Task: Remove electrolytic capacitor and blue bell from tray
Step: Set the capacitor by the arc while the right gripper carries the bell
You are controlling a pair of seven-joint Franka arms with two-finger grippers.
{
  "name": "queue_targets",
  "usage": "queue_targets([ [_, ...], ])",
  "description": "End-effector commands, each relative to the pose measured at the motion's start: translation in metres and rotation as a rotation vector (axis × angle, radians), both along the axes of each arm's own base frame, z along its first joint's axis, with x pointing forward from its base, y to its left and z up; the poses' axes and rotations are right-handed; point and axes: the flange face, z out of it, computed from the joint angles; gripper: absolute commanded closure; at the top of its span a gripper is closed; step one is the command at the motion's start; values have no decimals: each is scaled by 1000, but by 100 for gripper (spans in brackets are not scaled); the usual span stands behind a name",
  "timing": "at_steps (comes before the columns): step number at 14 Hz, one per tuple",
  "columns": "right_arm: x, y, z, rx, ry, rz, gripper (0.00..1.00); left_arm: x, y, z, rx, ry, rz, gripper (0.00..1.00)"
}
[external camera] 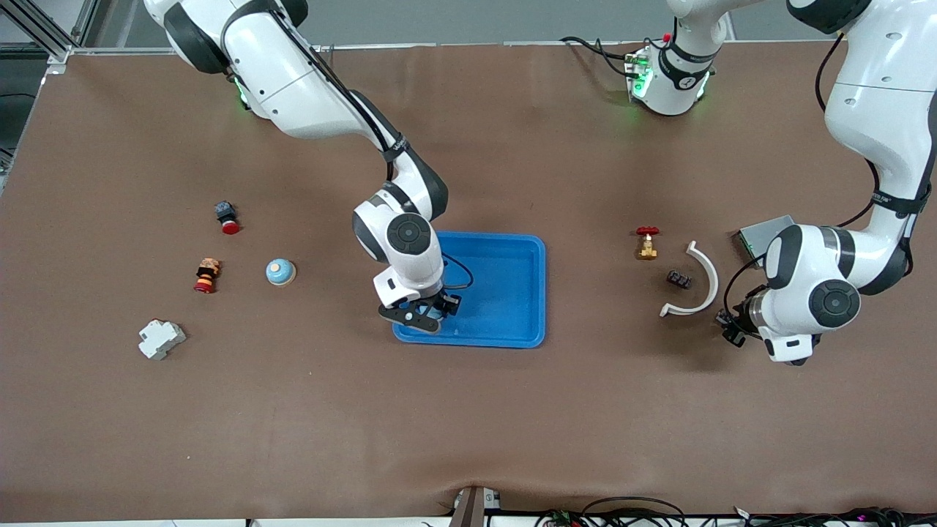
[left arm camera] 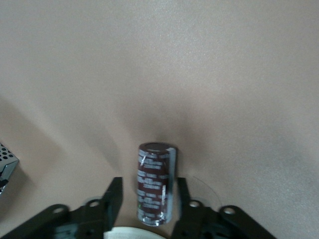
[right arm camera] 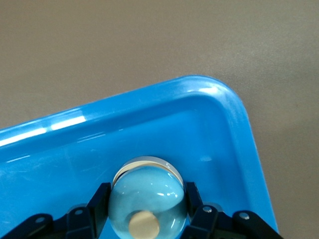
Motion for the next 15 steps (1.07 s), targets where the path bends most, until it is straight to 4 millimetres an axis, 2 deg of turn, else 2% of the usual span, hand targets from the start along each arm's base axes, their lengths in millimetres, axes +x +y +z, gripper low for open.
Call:
queue_targets([
  [1,6,8,6,-1,-21,-32,100,5,-1,10,16,-23,-8,0],
  [5,10,9,30,0,-8,-42,100,7,-9,15,19,-25,-30,0],
  [7,13,6,45,-27,27,-45,100,13,-9,26,18,-43,-37,0],
  [9,16,-1,64,-35,33,8,100,15,-14,44,25,-56,-46,0],
  [11,27,-25,76,-41,51,34,100,17,-27,71,25,-62,-72,0],
  [12,28,-36,77,-50,62,58,100,20,-34,91,25,-78,-94,0],
  [15,35,-99,83,-73,88,131,100,26,-46,153,35,-83,-175,0],
])
